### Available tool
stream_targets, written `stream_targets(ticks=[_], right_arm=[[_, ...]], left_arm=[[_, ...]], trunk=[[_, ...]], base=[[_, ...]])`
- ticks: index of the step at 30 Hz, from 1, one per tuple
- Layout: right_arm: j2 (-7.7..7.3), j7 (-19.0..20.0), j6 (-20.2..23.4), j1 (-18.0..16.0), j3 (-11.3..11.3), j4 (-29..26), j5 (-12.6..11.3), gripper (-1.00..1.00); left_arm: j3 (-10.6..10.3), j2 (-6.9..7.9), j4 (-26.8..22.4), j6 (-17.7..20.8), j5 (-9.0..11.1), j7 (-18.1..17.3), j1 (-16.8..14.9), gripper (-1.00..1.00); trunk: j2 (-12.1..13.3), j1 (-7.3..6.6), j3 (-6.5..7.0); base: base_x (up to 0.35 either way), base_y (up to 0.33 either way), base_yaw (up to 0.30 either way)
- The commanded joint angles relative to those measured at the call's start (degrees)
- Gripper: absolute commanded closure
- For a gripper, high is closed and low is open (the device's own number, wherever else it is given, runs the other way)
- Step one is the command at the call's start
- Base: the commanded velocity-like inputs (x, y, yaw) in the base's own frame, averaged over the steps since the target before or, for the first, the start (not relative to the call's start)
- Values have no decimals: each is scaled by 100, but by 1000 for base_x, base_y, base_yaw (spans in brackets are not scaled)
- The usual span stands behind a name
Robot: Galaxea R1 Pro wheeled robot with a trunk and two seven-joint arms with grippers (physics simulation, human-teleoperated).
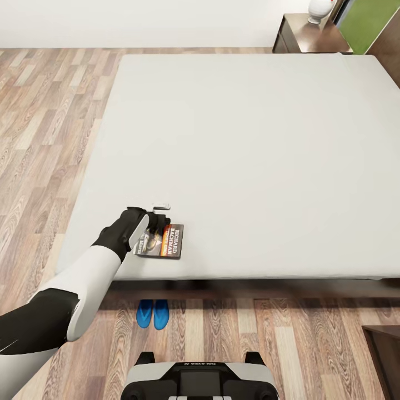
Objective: In the bedroom, move the book from the bed onto either nightstand, and place the two sandals side by side next to the bed.
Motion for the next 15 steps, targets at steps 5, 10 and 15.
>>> stream_targets(ticks=[5,10,15], right_arm=[[0,3,19,2,-1,-7,34,-100],[0,3,19,2,-1,-5,35,-100],[-2,3,19,2,-1,-7,35,-100]], left_arm=[[-27,2,-5,11,46,34,0,-100],[-28,0,-6,12,44,36,0,-100],[-24,-1,-11,4,44,37,2,-100]], trunk=[[-2,1,-2],[-2,1,-2],[-2,1,-2]], base=[[0,0,0],[-13,0,0],[-108,0,0]])
